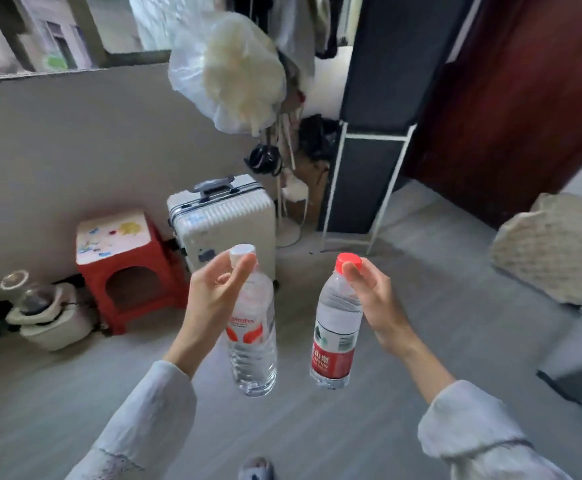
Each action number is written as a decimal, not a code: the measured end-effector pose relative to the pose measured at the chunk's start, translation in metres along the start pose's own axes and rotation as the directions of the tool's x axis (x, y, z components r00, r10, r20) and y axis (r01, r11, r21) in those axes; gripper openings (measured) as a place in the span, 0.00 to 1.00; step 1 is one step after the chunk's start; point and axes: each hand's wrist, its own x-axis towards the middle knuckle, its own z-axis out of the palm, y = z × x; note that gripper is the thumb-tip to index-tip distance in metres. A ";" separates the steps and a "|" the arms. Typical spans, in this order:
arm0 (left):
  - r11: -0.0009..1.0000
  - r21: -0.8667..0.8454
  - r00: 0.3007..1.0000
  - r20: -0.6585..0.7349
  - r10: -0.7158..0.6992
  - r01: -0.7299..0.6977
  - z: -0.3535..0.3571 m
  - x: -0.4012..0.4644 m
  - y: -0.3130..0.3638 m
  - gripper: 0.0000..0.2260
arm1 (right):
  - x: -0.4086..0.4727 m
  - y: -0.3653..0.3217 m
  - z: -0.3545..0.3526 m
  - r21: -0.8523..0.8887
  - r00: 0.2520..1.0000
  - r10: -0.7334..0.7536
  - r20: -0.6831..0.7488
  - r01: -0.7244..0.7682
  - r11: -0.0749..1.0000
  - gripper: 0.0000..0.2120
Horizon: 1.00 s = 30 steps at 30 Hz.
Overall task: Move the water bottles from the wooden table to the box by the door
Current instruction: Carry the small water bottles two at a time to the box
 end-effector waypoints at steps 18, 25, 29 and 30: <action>0.998 -0.061 0.763 0.644 0.065 -0.034 0.414 0.266 -0.017 0.16 | 0.195 0.044 -0.318 0.031 0.785 0.057 -0.617 -0.049 0.998 0.10; 0.997 -0.049 0.676 0.737 -0.003 0.057 0.554 0.328 -0.031 0.17 | 0.259 0.077 -0.431 0.057 0.707 0.091 -0.701 -0.072 0.996 0.05; 0.999 -0.030 0.642 0.766 -0.004 0.042 0.644 0.364 -0.039 0.15 | 0.305 0.094 -0.509 0.040 0.701 0.082 -0.709 -0.077 0.996 0.09; 0.999 -0.026 0.635 0.773 -0.005 0.040 0.671 0.374 -0.040 0.15 | 0.316 0.098 -0.534 0.035 0.700 0.087 -0.709 -0.087 0.996 0.09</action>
